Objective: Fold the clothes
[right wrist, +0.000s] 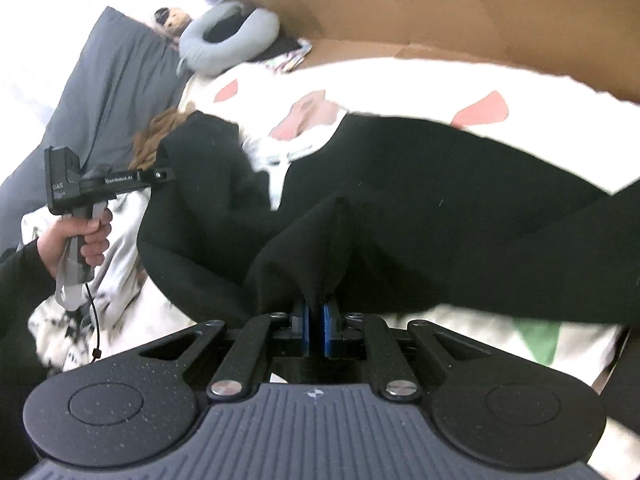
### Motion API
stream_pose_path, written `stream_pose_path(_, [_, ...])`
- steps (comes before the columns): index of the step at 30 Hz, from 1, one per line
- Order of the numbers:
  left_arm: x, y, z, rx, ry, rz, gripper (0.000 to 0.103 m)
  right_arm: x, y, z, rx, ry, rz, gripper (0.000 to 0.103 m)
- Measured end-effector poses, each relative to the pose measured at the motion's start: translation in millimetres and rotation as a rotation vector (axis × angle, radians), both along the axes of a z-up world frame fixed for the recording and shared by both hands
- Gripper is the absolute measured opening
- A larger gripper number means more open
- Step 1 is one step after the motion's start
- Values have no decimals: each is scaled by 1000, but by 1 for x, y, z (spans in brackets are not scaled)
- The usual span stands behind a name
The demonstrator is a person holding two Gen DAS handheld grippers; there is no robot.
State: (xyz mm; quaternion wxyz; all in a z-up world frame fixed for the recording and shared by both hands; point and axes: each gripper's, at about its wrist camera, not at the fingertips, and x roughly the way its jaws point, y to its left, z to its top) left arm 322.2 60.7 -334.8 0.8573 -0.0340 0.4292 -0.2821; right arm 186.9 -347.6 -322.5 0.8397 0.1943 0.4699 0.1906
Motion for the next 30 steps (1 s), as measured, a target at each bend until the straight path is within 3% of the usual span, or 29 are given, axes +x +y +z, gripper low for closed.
stream_pose_path(8, [45,-38,-21,20,47,-22,21,31,-14,-16,-58,18,-77,4])
stream_pose_path(14, [77,-68,-35,83,90,-49,22,56,-27,-37,-111,60,-137,4])
stream_pose_path(20, [87,-70,-3,79,85,-87,32,66,-34,-55,-140,90,-159,4])
stream_pose_path(25, [80,-42,42,107,-16,-111,51,67,-34,-57,-143,88,-153,4])
stream_pose_path(30, [78,-4,51,209,-57,-80,52,71,-37,-60,-138,93,-142,4])
